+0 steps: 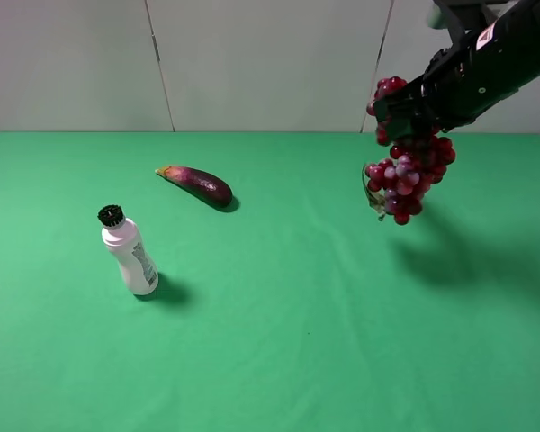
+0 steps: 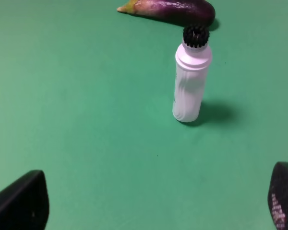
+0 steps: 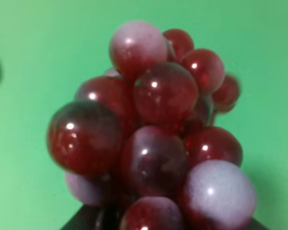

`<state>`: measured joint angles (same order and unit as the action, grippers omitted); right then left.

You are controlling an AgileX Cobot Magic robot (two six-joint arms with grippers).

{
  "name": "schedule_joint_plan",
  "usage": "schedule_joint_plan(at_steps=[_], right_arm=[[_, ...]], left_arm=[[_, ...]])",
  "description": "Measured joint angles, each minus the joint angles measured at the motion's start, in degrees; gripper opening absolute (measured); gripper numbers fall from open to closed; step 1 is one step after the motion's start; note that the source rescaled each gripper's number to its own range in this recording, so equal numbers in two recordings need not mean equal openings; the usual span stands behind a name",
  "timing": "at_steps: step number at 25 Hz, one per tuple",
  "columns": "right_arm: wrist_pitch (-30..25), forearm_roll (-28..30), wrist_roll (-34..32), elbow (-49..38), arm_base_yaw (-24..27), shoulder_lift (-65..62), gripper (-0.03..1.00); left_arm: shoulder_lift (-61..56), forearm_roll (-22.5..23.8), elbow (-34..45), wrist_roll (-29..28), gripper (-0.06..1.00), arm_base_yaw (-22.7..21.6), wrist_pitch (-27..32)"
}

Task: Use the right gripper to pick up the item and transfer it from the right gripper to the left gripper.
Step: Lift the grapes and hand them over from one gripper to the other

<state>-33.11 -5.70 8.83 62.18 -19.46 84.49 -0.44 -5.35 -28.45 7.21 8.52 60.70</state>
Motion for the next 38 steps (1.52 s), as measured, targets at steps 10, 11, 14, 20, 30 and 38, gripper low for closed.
schedule_joint_plan(at_steps=[10,11,14,20,30,38], right_arm=[[-1.94,-19.81,29.4,-0.04,0.0,-0.16,0.03],[-2.0,-22.15,32.17,-0.04,0.0,-0.16,0.03],[-2.86,-26.57,39.64,-0.04,0.0,-0.16,0.03],[-3.75,-27.89,47.32,-0.04,0.0,-0.16,0.03],[-6.0,-28.01,56.73,-0.04,0.0,-0.16,0.03],[-8.16,-27.95,59.99,0.01,0.0,-0.16,0.03]], left_arm=[[0.0,0.0,0.0,0.0,0.96,0.0,0.0],[0.0,0.0,0.0,0.0,0.96,0.0,0.0],[0.0,0.04,0.0,0.0,0.96,0.0,0.0],[0.0,0.11,0.0,0.0,0.96,0.0,0.0],[0.0,0.18,0.0,0.0,0.96,0.0,0.0],[1.76,0.12,-0.22,4.38,0.96,0.0,-0.09]])
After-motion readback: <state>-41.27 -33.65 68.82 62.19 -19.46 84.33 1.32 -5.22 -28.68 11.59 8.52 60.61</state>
